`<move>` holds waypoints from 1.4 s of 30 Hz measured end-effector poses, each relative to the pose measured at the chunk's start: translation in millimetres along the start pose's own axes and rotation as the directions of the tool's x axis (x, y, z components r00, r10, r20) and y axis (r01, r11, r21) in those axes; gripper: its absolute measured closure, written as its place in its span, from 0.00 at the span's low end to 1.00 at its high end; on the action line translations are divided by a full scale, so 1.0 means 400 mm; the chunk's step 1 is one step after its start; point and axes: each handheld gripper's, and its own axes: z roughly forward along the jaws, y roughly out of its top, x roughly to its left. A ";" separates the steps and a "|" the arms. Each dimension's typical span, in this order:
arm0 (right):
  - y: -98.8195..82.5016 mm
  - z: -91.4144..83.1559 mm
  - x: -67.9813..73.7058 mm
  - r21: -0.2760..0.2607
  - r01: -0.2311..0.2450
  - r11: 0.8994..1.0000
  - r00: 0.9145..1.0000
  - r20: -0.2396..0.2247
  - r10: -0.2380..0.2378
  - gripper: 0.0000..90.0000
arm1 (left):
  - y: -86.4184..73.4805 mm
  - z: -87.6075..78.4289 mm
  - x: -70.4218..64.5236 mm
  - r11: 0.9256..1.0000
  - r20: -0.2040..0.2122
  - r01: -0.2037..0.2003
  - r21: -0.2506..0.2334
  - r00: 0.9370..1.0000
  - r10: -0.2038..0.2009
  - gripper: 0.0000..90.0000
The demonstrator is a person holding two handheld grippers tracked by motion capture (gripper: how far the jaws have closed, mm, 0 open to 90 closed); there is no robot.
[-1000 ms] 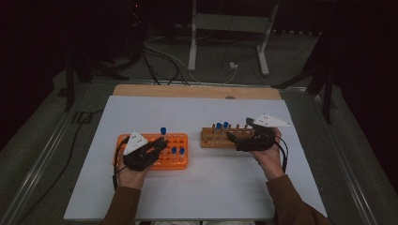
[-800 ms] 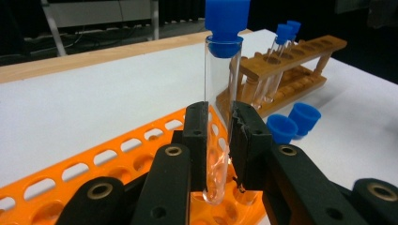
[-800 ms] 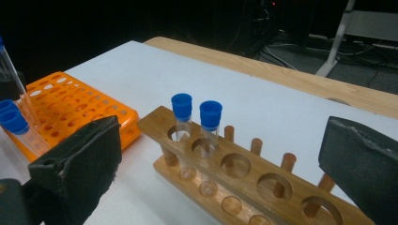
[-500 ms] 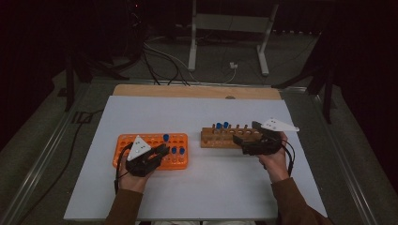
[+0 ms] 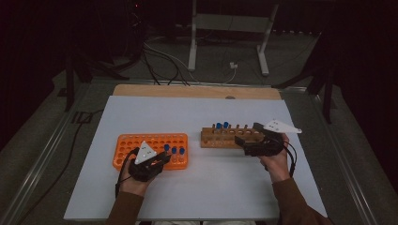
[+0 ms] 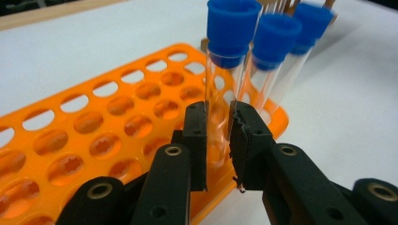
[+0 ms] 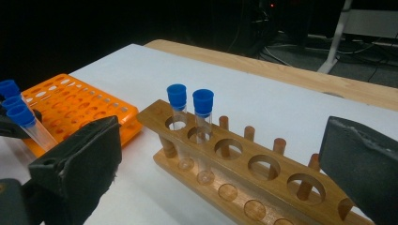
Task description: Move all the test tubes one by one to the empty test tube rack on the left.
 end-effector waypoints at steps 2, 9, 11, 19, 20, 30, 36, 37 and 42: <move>-0.002 0.001 0.001 0.003 -0.002 1.000 1.000 -0.001 0.002 0.00 | 0.000 -0.001 0.000 1.000 0.000 0.001 0.000 1.000 -0.001 0.87; -0.004 0.003 0.002 0.005 0.000 1.000 1.000 -0.005 0.000 0.00 | 0.000 -0.001 -0.003 1.000 -0.004 -0.009 0.006 1.000 0.009 0.87; -0.004 0.004 0.003 0.010 0.000 1.000 1.000 -0.006 0.000 0.00 | 0.001 0.000 -0.005 1.000 -0.007 -0.016 0.010 1.000 0.016 0.87; -0.007 0.008 0.006 0.013 0.002 1.000 1.000 -0.011 -0.002 0.00 | 0.000 0.004 -0.010 0.999 -0.014 -0.029 0.026 0.999 0.029 0.87; -0.007 0.008 0.006 0.014 0.002 1.000 1.000 -0.012 -0.002 0.00 | -0.001 0.006 -0.011 0.999 -0.017 -0.035 0.032 0.999 0.035 0.87; -0.010 0.016 0.012 0.023 0.011 1.000 1.000 -0.008 -0.011 0.00 | -0.009 0.007 -0.012 0.998 -0.018 -0.032 0.055 0.999 0.033 0.86; -0.006 0.031 0.012 0.041 0.022 0.999 1.000 -0.006 -0.022 0.00 | -0.011 0.002 -0.005 0.999 0.012 0.014 0.043 1.000 -0.014 0.79; -0.004 0.034 0.012 0.043 0.024 0.999 1.000 -0.003 -0.024 0.00 | -0.012 -0.001 -0.004 0.999 0.014 0.015 0.039 1.000 -0.016 0.77; -0.002 0.049 0.006 0.055 0.023 0.998 1.000 0.002 -0.024 0.01 | -0.012 -0.033 0.005 0.999 -0.012 0.038 -0.035 0.999 -0.038 0.57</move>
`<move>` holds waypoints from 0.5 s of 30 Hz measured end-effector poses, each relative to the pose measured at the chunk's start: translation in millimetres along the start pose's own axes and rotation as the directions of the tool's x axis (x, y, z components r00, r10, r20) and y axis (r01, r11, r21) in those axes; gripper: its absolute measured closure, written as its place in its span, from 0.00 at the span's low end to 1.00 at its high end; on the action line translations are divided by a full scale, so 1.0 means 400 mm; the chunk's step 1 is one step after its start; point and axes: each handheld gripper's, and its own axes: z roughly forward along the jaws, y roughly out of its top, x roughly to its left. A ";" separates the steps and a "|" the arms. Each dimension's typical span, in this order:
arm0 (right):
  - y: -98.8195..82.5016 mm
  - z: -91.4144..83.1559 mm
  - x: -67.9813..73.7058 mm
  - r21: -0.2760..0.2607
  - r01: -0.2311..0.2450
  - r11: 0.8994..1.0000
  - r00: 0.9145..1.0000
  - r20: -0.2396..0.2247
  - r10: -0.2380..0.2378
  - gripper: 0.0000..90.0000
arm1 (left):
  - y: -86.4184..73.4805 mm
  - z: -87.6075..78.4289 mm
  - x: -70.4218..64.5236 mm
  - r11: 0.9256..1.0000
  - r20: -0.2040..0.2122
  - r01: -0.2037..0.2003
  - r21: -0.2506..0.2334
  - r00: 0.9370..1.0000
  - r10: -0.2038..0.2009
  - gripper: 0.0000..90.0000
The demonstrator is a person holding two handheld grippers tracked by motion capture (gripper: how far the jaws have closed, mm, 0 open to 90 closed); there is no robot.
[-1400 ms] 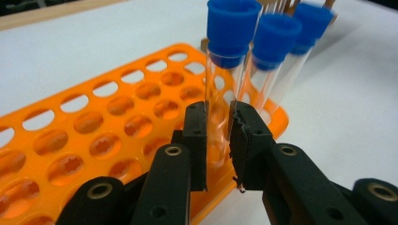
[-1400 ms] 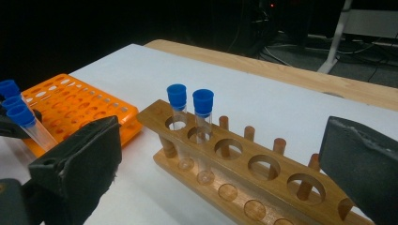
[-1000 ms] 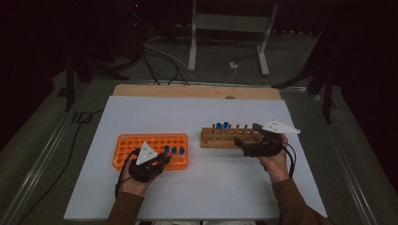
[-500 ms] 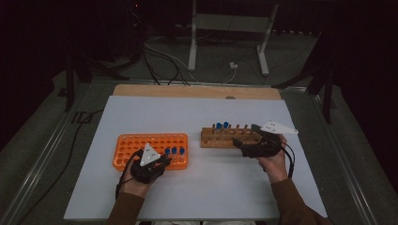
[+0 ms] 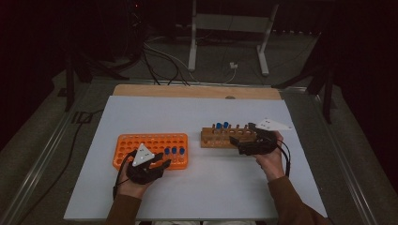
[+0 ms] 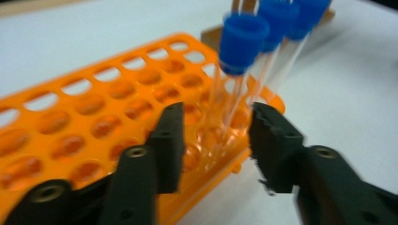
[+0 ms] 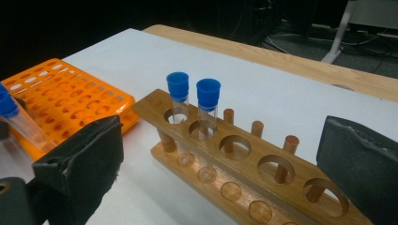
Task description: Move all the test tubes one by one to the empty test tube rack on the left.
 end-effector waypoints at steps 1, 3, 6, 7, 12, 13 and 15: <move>0.000 0.003 -0.001 0.004 -0.004 1.000 1.000 0.002 0.004 0.02 | 0.001 -0.007 0.003 1.000 0.002 0.004 -0.021 1.000 -0.004 0.53; 0.000 0.008 -0.006 0.009 -0.010 1.000 1.000 -0.008 0.010 0.05 | 0.002 -0.019 0.009 0.999 0.004 0.012 -0.050 1.000 -0.012 0.49; 0.001 0.016 -0.009 0.012 -0.001 1.000 1.000 -0.003 0.002 0.09 | 0.004 -0.029 0.020 0.997 -0.021 0.032 -0.073 0.999 -0.034 0.35; 0.001 0.019 -0.009 0.015 0.000 1.000 1.000 -0.001 0.000 0.10 | 0.006 -0.030 0.021 0.997 -0.046 0.034 -0.074 0.998 -0.037 0.26; 0.007 0.034 -0.011 0.025 0.014 1.000 1.000 0.006 -0.014 0.14 | 0.011 -0.039 0.041 0.995 -0.108 0.056 -0.084 0.992 -0.065 0.02; 0.007 0.038 -0.012 0.027 0.013 1.000 1.000 0.006 -0.013 0.15 | 0.011 -0.042 0.046 0.993 -0.117 0.068 -0.093 0.990 -0.079 0.01; 0.009 0.045 -0.015 0.030 0.017 0.999 1.000 0.005 -0.017 0.18 | 0.012 -0.048 0.058 0.991 -0.139 0.080 -0.108 0.986 -0.095 0.01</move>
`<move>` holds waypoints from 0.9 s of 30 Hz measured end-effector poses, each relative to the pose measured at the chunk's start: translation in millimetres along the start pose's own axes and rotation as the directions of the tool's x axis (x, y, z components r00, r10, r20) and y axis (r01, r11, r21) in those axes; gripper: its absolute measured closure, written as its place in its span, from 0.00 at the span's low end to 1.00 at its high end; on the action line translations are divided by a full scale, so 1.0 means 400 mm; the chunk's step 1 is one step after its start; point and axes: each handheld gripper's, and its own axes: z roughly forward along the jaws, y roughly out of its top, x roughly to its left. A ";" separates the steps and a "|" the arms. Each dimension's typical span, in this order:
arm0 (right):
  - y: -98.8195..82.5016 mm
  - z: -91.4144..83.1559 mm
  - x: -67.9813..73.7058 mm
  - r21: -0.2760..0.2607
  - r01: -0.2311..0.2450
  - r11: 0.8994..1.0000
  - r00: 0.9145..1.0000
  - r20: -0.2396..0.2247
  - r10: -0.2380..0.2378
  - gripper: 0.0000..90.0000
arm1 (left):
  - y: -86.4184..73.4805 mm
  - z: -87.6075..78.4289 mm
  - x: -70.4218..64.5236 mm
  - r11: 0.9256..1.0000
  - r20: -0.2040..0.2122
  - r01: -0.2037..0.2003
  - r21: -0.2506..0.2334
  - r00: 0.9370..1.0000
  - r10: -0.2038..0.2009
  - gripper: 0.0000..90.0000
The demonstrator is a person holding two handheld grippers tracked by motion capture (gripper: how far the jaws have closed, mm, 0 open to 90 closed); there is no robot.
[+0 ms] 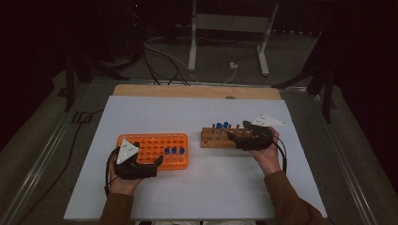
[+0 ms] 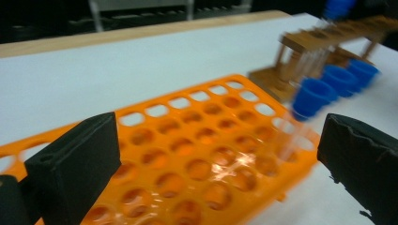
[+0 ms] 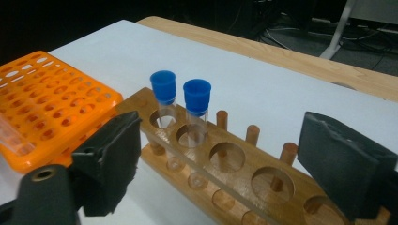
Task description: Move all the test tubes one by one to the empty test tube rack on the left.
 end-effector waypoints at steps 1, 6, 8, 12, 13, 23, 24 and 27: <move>0.001 0.005 -0.001 0.005 0.000 1.000 1.000 0.001 0.000 0.19 | 0.000 -0.002 0.006 1.000 -0.008 0.005 -0.005 1.000 -0.005 0.01; -0.003 0.033 0.002 0.030 0.025 0.999 1.000 -0.015 -0.025 0.29 | -0.002 -0.010 0.033 0.999 -0.052 0.031 -0.023 0.998 -0.032 0.01; -0.006 0.044 0.006 0.038 0.030 0.999 1.000 -0.009 -0.030 0.37 | -0.003 -0.011 0.040 0.999 -0.064 0.036 -0.025 0.997 -0.038 0.01; -0.010 0.059 0.009 0.030 0.035 0.999 0.999 -0.014 -0.034 0.51 | -0.007 -0.008 0.050 0.999 -0.076 0.046 -0.017 0.996 -0.047 0.01; -0.010 0.062 0.011 0.027 0.042 0.999 0.999 -0.012 -0.042 0.54 | -0.008 -0.007 0.051 0.999 -0.077 0.049 -0.017 0.996 -0.051 0.01; -0.006 0.081 0.027 0.024 0.093 0.995 0.996 -0.006 -0.093 0.82 | -0.011 -0.003 0.050 0.998 -0.080 0.056 -0.010 0.995 -0.056 0.01; -0.006 0.082 0.028 0.027 0.095 0.995 0.995 -0.006 -0.095 0.83 | -0.011 -0.003 0.051 0.998 -0.079 0.058 -0.009 0.995 -0.058 0.01; -0.005 0.085 0.028 0.026 0.085 0.996 0.996 -0.013 -0.085 0.84 | -0.011 -0.003 0.052 0.998 -0.080 0.060 -0.011 0.995 -0.061 0.01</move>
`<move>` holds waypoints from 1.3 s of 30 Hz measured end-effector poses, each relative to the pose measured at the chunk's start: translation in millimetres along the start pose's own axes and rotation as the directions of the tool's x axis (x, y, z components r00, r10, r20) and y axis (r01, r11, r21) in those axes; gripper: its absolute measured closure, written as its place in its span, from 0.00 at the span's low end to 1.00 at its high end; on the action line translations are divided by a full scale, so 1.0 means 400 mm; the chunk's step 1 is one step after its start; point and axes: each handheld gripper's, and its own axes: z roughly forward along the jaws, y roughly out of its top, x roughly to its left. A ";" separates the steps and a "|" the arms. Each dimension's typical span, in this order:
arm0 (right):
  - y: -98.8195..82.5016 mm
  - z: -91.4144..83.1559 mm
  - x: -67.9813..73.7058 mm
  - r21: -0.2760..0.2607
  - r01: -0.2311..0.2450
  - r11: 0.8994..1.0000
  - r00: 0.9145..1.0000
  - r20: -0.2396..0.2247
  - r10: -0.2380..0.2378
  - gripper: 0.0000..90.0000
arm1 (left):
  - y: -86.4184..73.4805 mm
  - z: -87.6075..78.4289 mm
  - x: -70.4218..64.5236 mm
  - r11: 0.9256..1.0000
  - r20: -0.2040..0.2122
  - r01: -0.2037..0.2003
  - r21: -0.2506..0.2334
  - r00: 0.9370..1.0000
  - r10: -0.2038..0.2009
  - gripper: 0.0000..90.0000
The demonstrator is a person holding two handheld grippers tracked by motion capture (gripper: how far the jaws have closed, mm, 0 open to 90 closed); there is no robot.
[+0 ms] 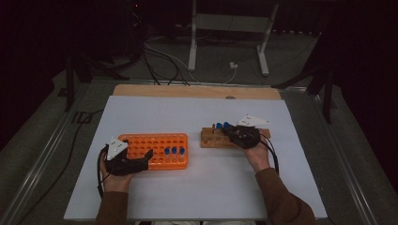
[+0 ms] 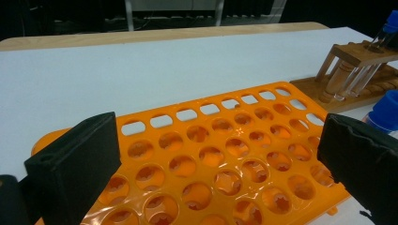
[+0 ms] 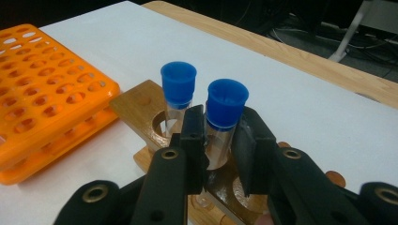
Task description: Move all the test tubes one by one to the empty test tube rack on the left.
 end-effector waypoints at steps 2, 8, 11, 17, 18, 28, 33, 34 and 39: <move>0.000 0.002 0.002 0.000 -0.002 1.000 1.000 -0.001 0.002 0.84 | 0.000 0.000 0.000 1.000 0.000 -0.002 0.000 1.000 0.002 0.01; 0.000 0.003 0.007 -0.006 -0.015 1.000 1.000 0.008 0.015 0.85 | 0.000 -0.001 0.000 1.000 -0.002 0.003 -0.004 1.000 -0.003 0.01; 0.002 0.002 0.010 -0.006 -0.006 1.000 1.000 0.011 0.006 0.85 | 0.000 -0.003 0.003 1.000 0.002 0.012 -0.010 1.000 -0.012 0.01; 0.014 -0.014 0.009 -0.022 -0.013 1.000 1.000 0.017 0.013 0.85 | -0.001 -0.002 0.003 1.000 0.001 0.012 -0.008 1.000 -0.012 0.01; 0.016 -0.017 0.009 -0.022 -0.011 1.000 1.000 0.021 0.011 0.85 | -0.001 -0.002 0.003 1.000 0.001 0.012 -0.008 1.000 -0.012 0.01; 0.049 -0.050 0.009 -0.050 -0.013 0.999 1.000 0.024 0.014 0.86 | -0.003 -0.001 0.004 1.000 0.001 0.015 -0.005 1.000 -0.015 0.01; 0.067 -0.067 0.008 -0.058 -0.019 0.998 1.000 0.023 0.020 0.86 | -0.004 0.000 0.004 1.000 -0.002 0.014 -0.003 1.000 -0.014 0.01; 0.071 -0.070 0.008 -0.060 -0.018 0.998 1.000 0.023 0.020 0.86 | -0.004 0.000 0.004 1.000 -0.001 0.015 -0.004 1.000 -0.016 0.01; 0.095 -0.084 0.009 -0.066 -0.012 0.998 1.000 0.024 0.013 0.86 | -0.005 0.002 0.004 1.000 -0.003 0.015 -0.001 1.000 -0.015 0.01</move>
